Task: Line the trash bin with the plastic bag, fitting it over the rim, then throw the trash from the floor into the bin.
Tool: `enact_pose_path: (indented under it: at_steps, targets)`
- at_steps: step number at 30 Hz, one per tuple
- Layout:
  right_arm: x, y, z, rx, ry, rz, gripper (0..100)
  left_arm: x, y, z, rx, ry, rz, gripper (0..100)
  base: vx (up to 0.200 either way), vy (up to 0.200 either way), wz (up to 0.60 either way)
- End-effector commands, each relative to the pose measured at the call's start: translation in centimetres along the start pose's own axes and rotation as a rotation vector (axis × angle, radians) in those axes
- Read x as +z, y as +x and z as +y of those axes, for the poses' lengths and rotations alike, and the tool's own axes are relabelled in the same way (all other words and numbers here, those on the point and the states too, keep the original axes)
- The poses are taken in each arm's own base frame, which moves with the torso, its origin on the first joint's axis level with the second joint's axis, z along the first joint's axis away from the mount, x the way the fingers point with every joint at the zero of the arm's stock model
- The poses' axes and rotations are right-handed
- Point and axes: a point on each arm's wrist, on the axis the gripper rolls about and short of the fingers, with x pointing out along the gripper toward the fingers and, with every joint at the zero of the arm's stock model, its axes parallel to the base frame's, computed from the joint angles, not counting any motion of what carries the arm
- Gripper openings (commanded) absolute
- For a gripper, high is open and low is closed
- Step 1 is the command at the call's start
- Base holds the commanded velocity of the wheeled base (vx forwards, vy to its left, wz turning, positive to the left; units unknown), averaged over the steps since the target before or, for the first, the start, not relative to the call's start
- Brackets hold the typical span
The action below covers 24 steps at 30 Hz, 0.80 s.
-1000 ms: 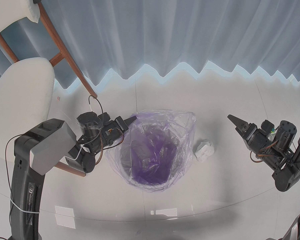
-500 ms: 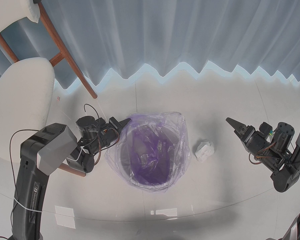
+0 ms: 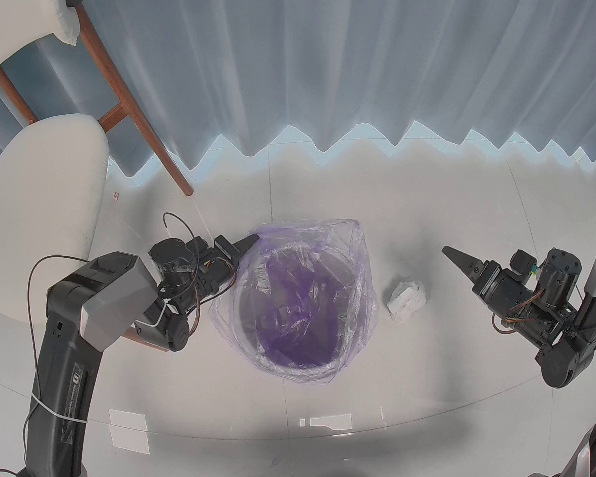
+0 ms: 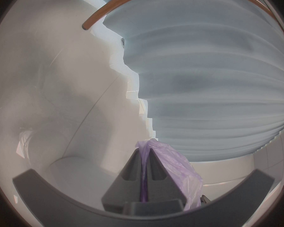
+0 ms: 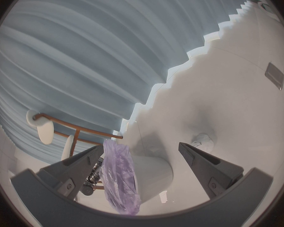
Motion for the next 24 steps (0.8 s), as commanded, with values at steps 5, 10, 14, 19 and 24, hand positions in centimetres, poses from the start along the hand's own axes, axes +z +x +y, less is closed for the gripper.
enact_pose_path:
  at_steps: [5,10,14,19,24]
  targets:
    - [-3.2,-0.9,3.9,0.117,-0.120,0.106,100,-0.8,-1.0,-2.1,-0.053,0.085,-0.007,0,0.000,0.000,0.00]
    - [-7.1,0.1,5.4,0.125,-0.183,0.197,100,0.0,-1.5,-3.4,-0.058,0.128,-0.020,0,0.000,0.000,0.00]
    - [-9.6,1.1,4.7,0.087,-0.240,0.251,100,1.0,-2.5,-4.9,-0.059,0.126,-0.035,0,0.000,0.000,0.00]
    - [-12.3,3.4,3.1,0.039,-0.335,0.282,100,0.9,-2.6,-5.5,-0.060,0.134,-0.033,0,0.000,0.000,0.00]
    - [-12.4,5.8,3.2,0.018,-0.348,0.196,100,0.6,-2.5,-5.3,-0.057,0.130,-0.028,0,0.000,0.000,0.00]
